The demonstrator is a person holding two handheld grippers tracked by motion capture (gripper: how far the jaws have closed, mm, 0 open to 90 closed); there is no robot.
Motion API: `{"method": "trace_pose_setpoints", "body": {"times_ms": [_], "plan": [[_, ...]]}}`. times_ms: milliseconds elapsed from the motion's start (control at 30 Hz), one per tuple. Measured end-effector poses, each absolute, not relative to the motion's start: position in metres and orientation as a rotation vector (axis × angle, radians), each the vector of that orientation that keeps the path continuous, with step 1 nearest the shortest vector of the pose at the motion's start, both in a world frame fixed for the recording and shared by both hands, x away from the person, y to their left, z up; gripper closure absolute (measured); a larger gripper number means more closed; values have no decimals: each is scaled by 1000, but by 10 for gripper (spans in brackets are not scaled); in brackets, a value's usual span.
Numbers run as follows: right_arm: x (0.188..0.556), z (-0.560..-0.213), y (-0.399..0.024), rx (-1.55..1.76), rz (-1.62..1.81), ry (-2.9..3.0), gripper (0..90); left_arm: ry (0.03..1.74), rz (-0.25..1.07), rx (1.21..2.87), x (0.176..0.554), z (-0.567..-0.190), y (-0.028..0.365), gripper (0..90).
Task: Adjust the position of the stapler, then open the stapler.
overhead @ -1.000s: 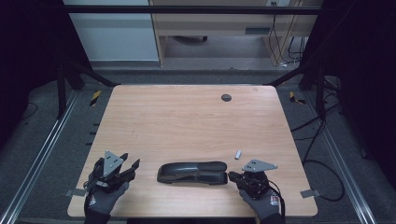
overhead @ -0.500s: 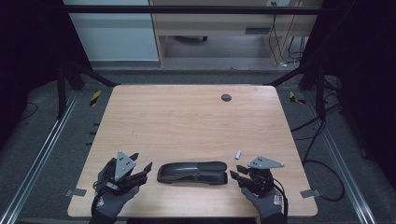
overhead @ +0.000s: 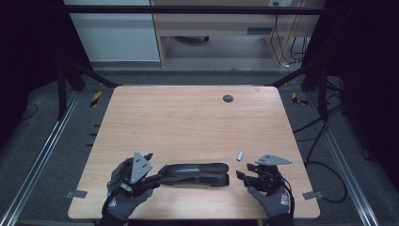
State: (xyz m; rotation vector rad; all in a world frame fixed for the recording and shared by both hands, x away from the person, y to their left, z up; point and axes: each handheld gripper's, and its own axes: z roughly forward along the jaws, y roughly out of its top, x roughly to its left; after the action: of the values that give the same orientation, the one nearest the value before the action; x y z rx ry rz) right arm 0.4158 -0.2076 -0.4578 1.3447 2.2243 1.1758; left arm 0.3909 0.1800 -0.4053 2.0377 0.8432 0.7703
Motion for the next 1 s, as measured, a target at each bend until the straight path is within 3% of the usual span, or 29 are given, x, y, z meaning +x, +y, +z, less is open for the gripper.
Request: {"method": "trace_pose_setpoints", "body": {"times_ms": [533,1000], "plan": [[416,-463,-225,1297,1215,2020,387,735,785,2108,393,-401,147,353],[420,-467,-232,1345,1151,1998,275,648,771,2172,391,-401,126,329]]}}
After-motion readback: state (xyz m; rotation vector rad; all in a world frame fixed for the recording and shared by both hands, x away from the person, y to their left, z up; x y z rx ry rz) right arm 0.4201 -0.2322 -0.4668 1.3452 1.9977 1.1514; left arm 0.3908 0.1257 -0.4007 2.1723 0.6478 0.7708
